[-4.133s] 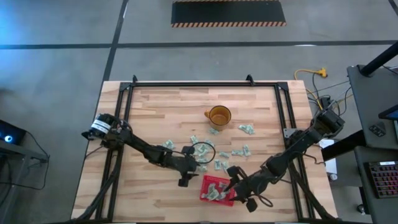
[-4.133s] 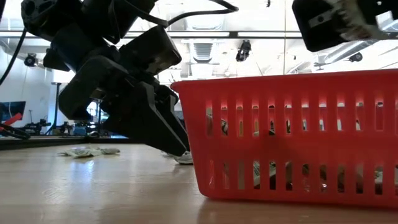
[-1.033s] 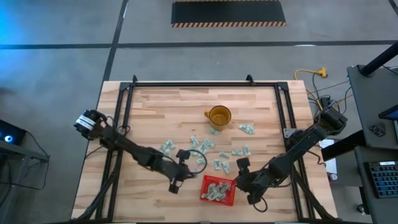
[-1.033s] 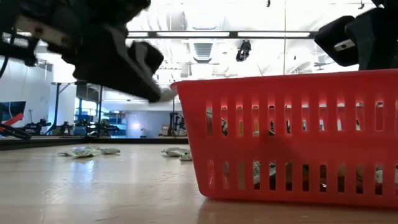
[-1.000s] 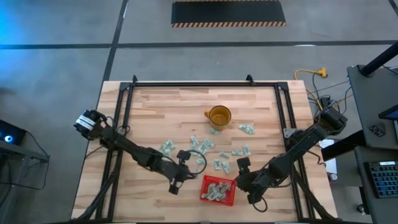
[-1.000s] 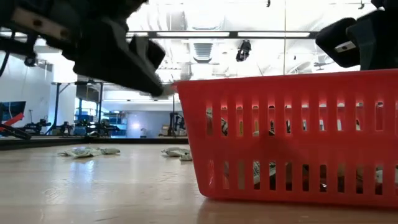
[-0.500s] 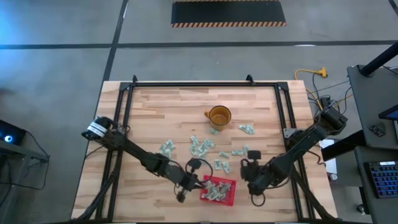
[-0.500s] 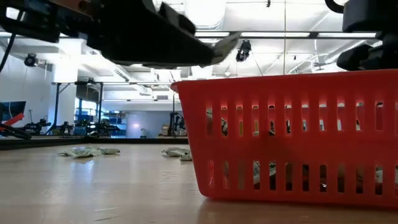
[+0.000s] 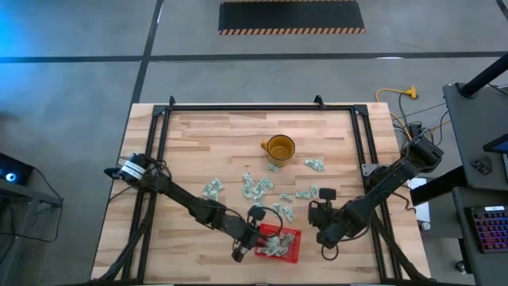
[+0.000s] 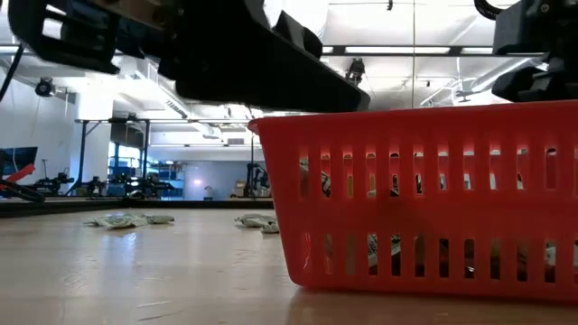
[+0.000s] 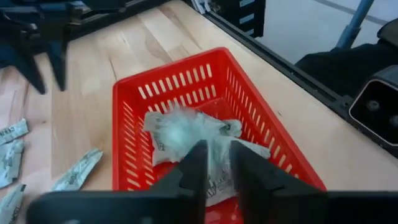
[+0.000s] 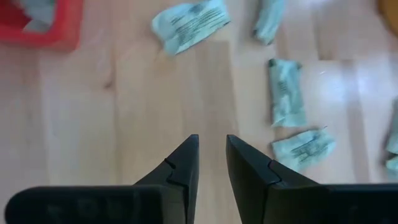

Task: Pick and place Stevia / Truvia into bins
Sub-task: Put the stevia packet into the bin

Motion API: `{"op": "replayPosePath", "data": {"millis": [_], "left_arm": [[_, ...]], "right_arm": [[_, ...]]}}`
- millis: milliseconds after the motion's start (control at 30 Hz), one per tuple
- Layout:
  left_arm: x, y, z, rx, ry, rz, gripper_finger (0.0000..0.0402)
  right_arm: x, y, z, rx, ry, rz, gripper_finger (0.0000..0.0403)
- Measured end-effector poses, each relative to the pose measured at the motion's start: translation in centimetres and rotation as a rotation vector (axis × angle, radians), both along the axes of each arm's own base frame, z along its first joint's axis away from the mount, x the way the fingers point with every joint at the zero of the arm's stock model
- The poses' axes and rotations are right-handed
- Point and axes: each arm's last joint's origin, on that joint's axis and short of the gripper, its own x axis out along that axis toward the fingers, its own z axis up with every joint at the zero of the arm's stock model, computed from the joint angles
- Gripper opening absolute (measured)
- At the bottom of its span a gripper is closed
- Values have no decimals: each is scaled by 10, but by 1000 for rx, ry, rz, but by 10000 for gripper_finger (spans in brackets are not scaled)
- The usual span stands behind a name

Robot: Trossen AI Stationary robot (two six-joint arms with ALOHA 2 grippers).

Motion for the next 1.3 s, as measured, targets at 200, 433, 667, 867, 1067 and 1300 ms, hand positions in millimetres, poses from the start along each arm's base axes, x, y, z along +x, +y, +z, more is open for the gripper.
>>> {"op": "replayPosePath", "data": {"millis": [200,433,667,867,1067,1300], "left_arm": [[0,1,1,9,-1,20,147],[-12,8,22,8,50,101,188],[-27,9,40,-23,89,159,189],[-34,7,38,-10,94,163,189],[-34,8,37,-8,96,164,189],[-34,8,37,-9,96,165,190]], "right_arm": [[-4,-4,-5,-29,13,-11,90],[-14,-18,-19,-128,8,-81,107],[-15,-43,-25,-107,-47,-412,119],[-8,-54,-25,-68,-102,-557,133],[-6,-52,-26,-15,-104,-591,149],[-8,-53,-34,33,-120,-635,162]]}}
